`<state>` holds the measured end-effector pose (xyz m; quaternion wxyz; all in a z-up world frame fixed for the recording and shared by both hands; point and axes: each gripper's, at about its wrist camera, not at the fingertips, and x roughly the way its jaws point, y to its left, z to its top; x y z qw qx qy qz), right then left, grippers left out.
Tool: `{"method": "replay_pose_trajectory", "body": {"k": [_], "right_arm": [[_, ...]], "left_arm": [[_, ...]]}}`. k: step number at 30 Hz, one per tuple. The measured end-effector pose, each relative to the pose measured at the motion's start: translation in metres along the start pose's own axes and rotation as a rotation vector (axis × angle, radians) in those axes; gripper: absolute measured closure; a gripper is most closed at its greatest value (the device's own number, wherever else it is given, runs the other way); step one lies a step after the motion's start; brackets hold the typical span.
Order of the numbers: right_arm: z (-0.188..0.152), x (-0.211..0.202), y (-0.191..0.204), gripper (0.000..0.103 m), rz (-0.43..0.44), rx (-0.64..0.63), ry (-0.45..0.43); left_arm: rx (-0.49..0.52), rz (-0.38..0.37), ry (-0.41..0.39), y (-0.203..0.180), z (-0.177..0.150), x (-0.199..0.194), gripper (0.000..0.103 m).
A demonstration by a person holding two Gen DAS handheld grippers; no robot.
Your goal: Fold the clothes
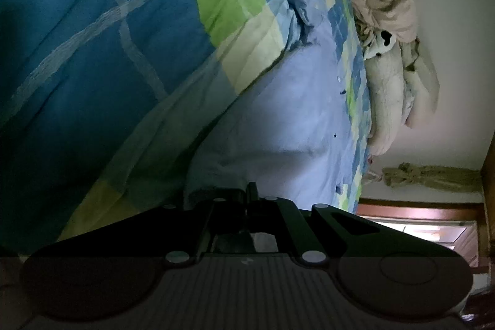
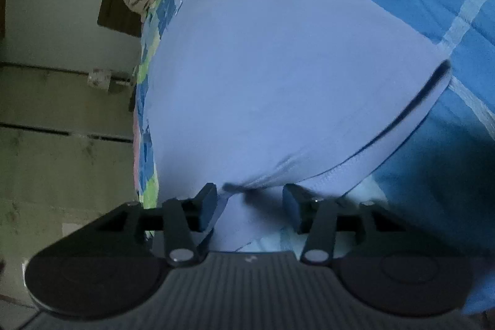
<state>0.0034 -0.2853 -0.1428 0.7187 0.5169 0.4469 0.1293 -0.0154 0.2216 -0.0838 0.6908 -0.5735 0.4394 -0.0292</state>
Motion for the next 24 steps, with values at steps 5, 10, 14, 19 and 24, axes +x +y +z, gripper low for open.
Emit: {"method": "replay_pose_trajectory", "body": {"k": [5, 10, 14, 19, 24], "right_arm": [[-0.001, -0.012, -0.012, 0.051, 0.015, 0.083, -0.042], [0.004, -0.015, -0.031, 0.051, 0.026, 0.203, -0.094], [0.004, -0.01, -0.034, 0.051, 0.038, 0.241, -0.128], [0.0, -0.012, -0.028, 0.086, 0.064, 0.191, -0.127], [0.005, -0.019, -0.008, 0.098, 0.067, 0.082, -0.119]], "left_arm": [[-0.013, 0.014, 0.003, 0.006, 0.006, 0.0, 0.1], [-0.007, 0.031, 0.01, 0.007, 0.007, 0.003, 0.1], [-0.008, 0.041, 0.015, 0.008, 0.008, 0.008, 0.1], [0.002, 0.056, 0.016, 0.006, 0.009, 0.01, 0.1], [0.045, 0.074, 0.026, -0.008, 0.005, 0.003, 0.102]]}}
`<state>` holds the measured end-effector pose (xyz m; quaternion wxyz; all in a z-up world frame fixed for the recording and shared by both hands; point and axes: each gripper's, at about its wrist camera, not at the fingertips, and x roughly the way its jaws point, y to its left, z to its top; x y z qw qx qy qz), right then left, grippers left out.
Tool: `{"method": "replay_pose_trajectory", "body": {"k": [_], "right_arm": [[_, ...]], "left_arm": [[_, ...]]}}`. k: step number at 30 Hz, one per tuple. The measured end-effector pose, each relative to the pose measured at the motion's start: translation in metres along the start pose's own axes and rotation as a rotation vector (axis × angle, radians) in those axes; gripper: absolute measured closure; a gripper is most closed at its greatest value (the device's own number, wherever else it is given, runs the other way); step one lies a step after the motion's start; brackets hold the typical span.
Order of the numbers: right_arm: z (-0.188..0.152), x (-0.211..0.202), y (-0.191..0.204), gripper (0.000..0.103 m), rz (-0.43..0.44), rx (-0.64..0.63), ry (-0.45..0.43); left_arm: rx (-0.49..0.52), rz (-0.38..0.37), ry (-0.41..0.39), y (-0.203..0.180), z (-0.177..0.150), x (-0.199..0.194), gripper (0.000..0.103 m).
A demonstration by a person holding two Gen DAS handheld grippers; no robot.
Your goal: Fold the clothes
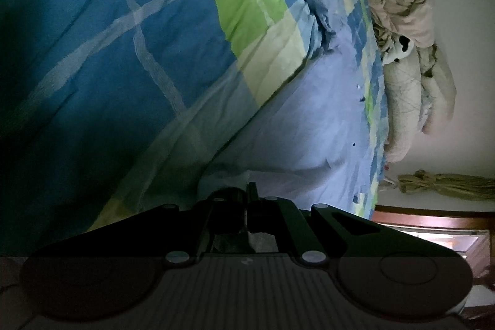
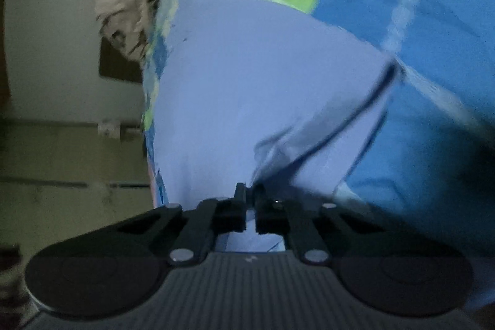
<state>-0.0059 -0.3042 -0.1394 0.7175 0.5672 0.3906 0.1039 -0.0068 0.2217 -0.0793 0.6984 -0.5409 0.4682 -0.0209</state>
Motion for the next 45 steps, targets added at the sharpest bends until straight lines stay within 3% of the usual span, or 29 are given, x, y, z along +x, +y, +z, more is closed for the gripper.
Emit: {"method": "replay_pose_trajectory", "body": {"k": [3, 5, 9, 12, 15, 18, 19, 20, 23, 26, 27, 29, 31, 34, 36, 39, 41, 45], "right_arm": [[0.012, -0.016, 0.016, 0.098, -0.011, -0.059, 0.007], [0.015, -0.018, 0.014, 0.098, -0.042, -0.063, 0.021], [0.014, 0.002, -0.006, 0.092, -0.126, -0.052, 0.062], [0.008, 0.015, -0.022, 0.093, -0.145, -0.034, 0.068], [0.005, 0.005, -0.022, 0.089, -0.139, -0.043, 0.085], [0.003, -0.005, -0.019, 0.088, -0.161, -0.068, 0.13], [0.003, -0.009, -0.018, 0.085, -0.173, -0.085, 0.151], [0.004, -0.014, -0.015, 0.085, -0.185, -0.102, 0.171], [0.009, -0.029, -0.001, 0.083, -0.18, -0.16, 0.202], [0.018, -0.041, 0.022, 0.079, -0.145, -0.247, 0.203], [0.022, -0.043, 0.032, 0.074, -0.134, -0.292, 0.197], [0.033, -0.04, 0.049, 0.068, -0.118, -0.383, 0.155], [0.04, -0.033, 0.053, 0.068, -0.104, -0.42, 0.126], [0.052, -0.012, 0.055, 0.067, -0.088, -0.477, 0.067], [0.057, -0.005, 0.049, 0.063, -0.086, -0.481, 0.054], [0.062, 0.008, 0.028, 0.058, -0.113, -0.459, 0.05], [0.064, 0.01, 0.018, 0.058, -0.148, -0.447, 0.06], [0.066, -0.003, -0.012, 0.066, -0.175, -0.407, 0.129]], "left_arm": [[0.034, 0.0, 0.026, -0.007, -0.007, -0.005, 0.102], [0.038, 0.042, 0.049, 0.0, -0.011, 0.0, 0.102], [0.022, 0.086, 0.052, 0.018, -0.014, 0.016, 0.101], [0.034, 0.085, 0.051, 0.023, -0.016, 0.021, 0.099], [0.103, 0.101, 0.082, 0.015, -0.021, 0.019, 0.092], [0.174, 0.107, 0.151, 0.005, -0.026, 0.015, 0.076], [0.211, 0.093, 0.194, 0.0, -0.029, 0.014, 0.062], [0.234, 0.086, 0.219, -0.004, -0.031, 0.013, 0.055], [0.369, 0.084, 0.298, -0.031, -0.042, 0.007, 0.055], [0.449, 0.065, 0.257, -0.059, -0.043, -0.001, 0.054], [0.46, 0.044, 0.186, -0.071, -0.036, -0.003, 0.053], [0.431, 0.014, 0.095, -0.079, -0.022, 0.003, 0.045], [0.391, -0.02, 0.004, -0.084, -0.006, 0.012, 0.044], [0.331, -0.057, -0.062, -0.087, 0.008, 0.036, 0.043], [0.312, -0.025, -0.077, -0.084, 0.008, 0.051, 0.042], [0.288, 0.102, -0.045, -0.069, 0.001, 0.076, 0.041], [0.275, 0.15, -0.033, -0.059, -0.006, 0.079, 0.054], [0.227, 0.209, -0.054, -0.059, -0.017, 0.061, 0.049]]}}
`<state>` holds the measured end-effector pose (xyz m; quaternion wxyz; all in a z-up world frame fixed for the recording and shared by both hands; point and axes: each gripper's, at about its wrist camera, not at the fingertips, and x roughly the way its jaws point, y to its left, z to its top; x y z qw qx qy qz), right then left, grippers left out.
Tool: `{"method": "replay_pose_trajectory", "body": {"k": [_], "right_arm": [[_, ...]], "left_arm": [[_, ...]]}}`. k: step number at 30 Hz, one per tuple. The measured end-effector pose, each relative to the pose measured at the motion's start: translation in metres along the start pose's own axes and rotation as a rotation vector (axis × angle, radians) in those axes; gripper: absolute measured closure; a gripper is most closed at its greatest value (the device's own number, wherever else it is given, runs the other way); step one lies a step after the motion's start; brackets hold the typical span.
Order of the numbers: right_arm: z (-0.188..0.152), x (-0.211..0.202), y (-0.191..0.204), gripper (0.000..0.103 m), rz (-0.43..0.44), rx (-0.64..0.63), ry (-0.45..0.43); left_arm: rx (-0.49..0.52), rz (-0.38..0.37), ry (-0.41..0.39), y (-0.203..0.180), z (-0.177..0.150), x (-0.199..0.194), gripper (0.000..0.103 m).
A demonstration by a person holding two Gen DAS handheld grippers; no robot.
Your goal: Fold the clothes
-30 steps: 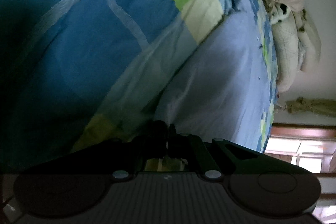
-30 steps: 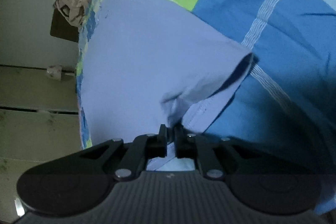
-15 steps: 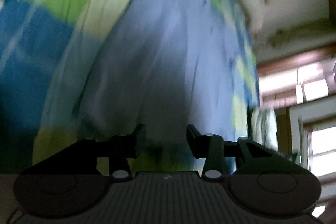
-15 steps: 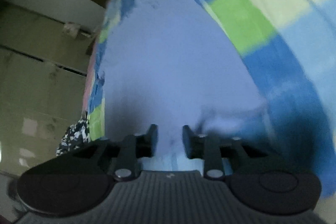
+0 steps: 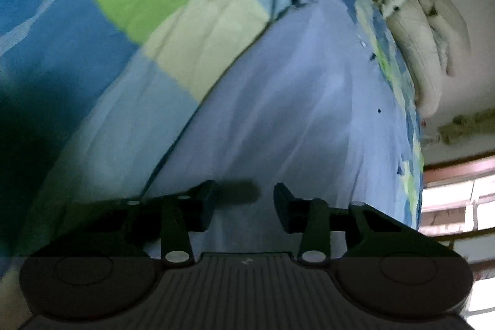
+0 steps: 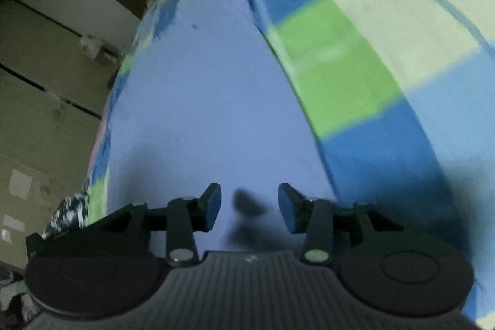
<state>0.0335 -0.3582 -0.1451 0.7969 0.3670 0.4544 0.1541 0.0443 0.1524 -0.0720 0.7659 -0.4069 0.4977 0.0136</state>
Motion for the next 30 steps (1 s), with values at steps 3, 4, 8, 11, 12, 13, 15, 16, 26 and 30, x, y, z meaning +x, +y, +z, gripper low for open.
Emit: {"method": "replay_pose_trajectory", "body": {"k": [3, 4, 8, 11, 12, 13, 15, 16, 26, 30], "right_arm": [[0.005, -0.011, -0.007, 0.06, 0.002, 0.039, 0.041], [0.013, -0.02, -0.006, 0.06, 0.007, 0.047, 0.044], [0.046, -0.045, 0.002, 0.055, 0.056, 0.046, -0.023], [0.081, -0.053, 0.007, 0.052, 0.072, 0.054, -0.092], [0.094, -0.052, 0.007, 0.052, 0.073, 0.062, -0.116], [0.098, -0.051, 0.006, 0.051, 0.075, 0.065, -0.124], [0.12, -0.043, 0.006, 0.05, 0.093, 0.095, -0.171], [0.129, -0.038, 0.005, 0.049, 0.095, 0.111, -0.189], [0.184, 0.027, -0.007, 0.042, 0.041, 0.239, -0.298], [0.202, 0.051, -0.013, 0.04, 0.058, 0.333, -0.34]], "left_arm": [[0.032, 0.084, 0.006, -0.02, -0.005, -0.011, 0.035], [0.048, 0.1, 0.003, -0.031, -0.007, -0.015, 0.033], [0.046, 0.052, -0.048, -0.053, -0.013, -0.036, 0.023], [0.057, 0.002, -0.102, -0.081, -0.016, -0.042, 0.017], [0.067, -0.021, -0.124, -0.091, -0.015, -0.042, 0.016], [0.068, -0.035, -0.139, -0.099, -0.011, -0.038, 0.014], [0.072, -0.046, -0.154, -0.107, -0.005, -0.03, 0.014], [0.078, -0.048, -0.155, -0.113, 0.003, -0.017, 0.014], [0.191, -0.055, -0.111, -0.13, 0.07, 0.068, 0.0], [0.257, -0.038, -0.07, -0.135, 0.091, 0.093, 0.0]]}}
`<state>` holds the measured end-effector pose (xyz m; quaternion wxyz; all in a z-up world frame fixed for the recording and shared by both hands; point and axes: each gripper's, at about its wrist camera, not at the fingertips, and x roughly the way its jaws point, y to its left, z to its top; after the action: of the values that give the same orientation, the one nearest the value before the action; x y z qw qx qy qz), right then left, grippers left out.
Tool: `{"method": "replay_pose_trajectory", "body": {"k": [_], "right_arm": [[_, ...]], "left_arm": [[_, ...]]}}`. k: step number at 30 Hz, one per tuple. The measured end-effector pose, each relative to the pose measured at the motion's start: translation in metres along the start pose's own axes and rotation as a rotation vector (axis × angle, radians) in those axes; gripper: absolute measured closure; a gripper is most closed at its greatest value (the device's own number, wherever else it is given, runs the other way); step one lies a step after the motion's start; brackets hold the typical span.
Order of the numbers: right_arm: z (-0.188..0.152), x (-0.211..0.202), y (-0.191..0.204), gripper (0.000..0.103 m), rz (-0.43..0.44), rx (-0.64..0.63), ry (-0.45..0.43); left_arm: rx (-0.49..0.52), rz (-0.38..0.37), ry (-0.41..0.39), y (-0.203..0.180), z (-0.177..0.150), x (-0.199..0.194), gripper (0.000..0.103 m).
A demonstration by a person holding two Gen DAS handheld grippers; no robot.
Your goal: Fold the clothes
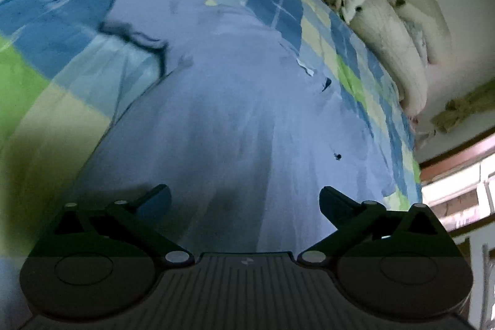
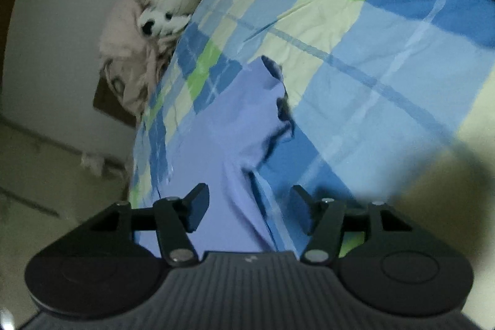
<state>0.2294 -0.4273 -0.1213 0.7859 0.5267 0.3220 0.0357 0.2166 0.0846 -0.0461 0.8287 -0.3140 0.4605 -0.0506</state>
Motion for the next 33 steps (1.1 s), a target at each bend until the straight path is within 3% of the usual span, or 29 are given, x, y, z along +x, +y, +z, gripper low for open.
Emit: {"method": "replay_pose_trajectory", "body": {"k": [11, 17, 18, 19, 20, 21, 22, 26, 29, 33], "right_arm": [[0.024, 0.063, -0.005, 0.039, -0.045, 0.111, -0.09], [0.038, 0.073, 0.0, 0.039, -0.07, 0.065, -0.118], [0.039, 0.073, 0.003, 0.044, -0.08, 0.043, -0.115], [0.04, 0.073, 0.005, 0.061, -0.09, 0.021, -0.111], [0.041, 0.074, 0.008, 0.071, -0.1, -0.002, -0.107], [0.042, 0.073, 0.012, 0.085, -0.108, -0.033, -0.1], [0.042, 0.073, 0.017, 0.089, -0.117, -0.068, -0.092], [0.041, 0.072, 0.05, 0.092, -0.154, -0.245, -0.092], [0.03, 0.075, 0.093, 0.092, -0.208, -0.487, -0.094], [-0.011, 0.095, 0.148, 0.092, -0.207, -0.84, -0.027]], "left_arm": [[-0.018, 0.105, 0.065, 0.014, 0.025, 0.041, 0.0], [-0.015, 0.18, 0.102, 0.007, 0.033, 0.056, 0.0], [-0.008, 0.199, 0.104, 0.004, 0.032, 0.059, 0.0], [-0.001, 0.207, 0.104, 0.003, 0.032, 0.06, 0.0], [0.006, 0.215, 0.104, 0.002, 0.032, 0.061, 0.0], [0.023, 0.227, 0.106, 0.0, 0.03, 0.062, 0.0], [0.036, 0.233, 0.105, -0.002, 0.029, 0.063, 0.0], [0.049, 0.233, 0.106, -0.002, 0.029, 0.062, 0.0], [0.042, 0.222, 0.11, 0.0, 0.03, 0.06, 0.0], [0.022, 0.206, 0.103, 0.002, 0.032, 0.055, 0.0]]}}
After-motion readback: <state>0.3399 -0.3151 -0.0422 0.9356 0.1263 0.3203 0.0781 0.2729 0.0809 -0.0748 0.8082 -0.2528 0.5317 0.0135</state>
